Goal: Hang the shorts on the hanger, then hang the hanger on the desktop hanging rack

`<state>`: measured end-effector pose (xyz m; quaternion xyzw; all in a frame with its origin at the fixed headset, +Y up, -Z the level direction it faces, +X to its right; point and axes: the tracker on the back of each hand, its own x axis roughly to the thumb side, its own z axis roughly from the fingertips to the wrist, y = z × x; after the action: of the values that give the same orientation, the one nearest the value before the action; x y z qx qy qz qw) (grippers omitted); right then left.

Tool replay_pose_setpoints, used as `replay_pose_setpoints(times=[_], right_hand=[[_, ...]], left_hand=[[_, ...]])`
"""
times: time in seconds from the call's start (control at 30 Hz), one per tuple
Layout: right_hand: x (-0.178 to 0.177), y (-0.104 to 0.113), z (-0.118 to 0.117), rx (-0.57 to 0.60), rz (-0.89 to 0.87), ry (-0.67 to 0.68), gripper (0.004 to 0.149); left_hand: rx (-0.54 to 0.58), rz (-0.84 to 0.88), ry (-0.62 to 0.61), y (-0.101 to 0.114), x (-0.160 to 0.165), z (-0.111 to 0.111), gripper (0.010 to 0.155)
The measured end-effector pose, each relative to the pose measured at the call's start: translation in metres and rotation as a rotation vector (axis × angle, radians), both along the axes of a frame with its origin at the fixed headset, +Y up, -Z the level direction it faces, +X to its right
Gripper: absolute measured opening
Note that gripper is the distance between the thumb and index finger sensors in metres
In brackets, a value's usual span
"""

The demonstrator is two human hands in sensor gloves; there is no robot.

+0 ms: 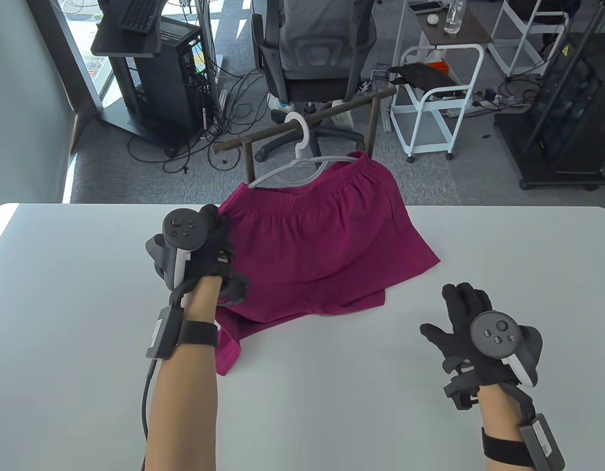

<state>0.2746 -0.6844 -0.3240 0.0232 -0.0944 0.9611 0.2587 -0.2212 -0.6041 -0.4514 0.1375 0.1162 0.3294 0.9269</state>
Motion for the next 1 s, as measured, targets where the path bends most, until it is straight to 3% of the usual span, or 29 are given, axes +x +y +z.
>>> replay_pose_setpoints(times=[0.07, 0.37, 0.53, 0.8, 1.0], right_hand=[[0.000, 0.000, 0.000, -0.003, 0.000, -0.001, 0.092], [0.001, 0.000, 0.000, -0.015, 0.012, -0.002, 0.093], [0.000, 0.002, 0.000, -0.008, 0.020, 0.000, 0.093], [-0.012, 0.010, 0.004, 0.026, 0.068, 0.022, 0.092], [-0.029, 0.022, 0.013, 0.063, 0.128, 0.057, 0.089]], left_hand=[[0.007, -0.036, 0.005, -0.001, 0.000, -0.002, 0.057], [-0.043, -0.227, 0.005, 0.003, -0.003, -0.007, 0.081], [-0.026, -0.231, 0.000, 0.011, -0.008, 0.000, 0.085], [0.066, -0.302, -0.117, 0.057, -0.007, 0.033, 0.081], [0.165, -0.392, -0.265, 0.076, 0.015, 0.082, 0.079]])
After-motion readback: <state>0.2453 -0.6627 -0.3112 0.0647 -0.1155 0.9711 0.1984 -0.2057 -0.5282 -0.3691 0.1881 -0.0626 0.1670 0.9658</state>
